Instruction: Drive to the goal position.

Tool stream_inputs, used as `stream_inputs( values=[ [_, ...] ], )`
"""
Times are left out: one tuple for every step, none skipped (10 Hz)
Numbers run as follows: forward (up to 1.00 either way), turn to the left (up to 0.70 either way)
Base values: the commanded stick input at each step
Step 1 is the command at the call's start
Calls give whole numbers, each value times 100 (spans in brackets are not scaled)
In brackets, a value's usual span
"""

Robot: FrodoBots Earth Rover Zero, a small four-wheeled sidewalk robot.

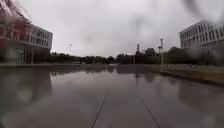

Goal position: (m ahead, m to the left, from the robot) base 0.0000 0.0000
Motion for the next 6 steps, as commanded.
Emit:
stream_inputs(
  values=[
    [70,0],
    [70,0],
    [70,0],
    [70,0],
    [70,0],
    [70,0]
  ],
)
